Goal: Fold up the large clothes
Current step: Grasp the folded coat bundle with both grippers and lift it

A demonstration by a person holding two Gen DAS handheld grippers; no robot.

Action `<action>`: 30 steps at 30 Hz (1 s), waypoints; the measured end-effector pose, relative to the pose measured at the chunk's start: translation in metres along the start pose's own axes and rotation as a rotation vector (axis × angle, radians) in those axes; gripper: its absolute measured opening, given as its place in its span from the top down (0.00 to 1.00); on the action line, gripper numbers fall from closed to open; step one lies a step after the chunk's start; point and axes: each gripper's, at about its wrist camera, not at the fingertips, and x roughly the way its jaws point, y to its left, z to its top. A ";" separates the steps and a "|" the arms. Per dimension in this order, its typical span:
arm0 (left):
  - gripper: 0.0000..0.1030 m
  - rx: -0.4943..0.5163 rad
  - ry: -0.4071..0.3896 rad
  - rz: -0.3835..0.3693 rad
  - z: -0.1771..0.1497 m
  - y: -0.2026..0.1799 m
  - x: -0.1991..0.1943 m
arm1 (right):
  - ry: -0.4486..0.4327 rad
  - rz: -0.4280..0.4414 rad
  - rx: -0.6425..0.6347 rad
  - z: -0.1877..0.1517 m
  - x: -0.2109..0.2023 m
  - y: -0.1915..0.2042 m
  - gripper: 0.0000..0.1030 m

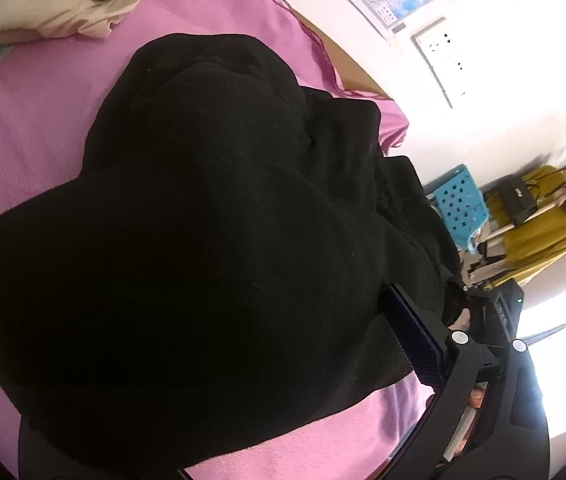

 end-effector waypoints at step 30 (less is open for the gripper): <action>0.69 0.114 0.024 -0.087 0.043 -0.034 -0.022 | 0.060 0.219 -0.175 0.020 0.003 0.059 0.84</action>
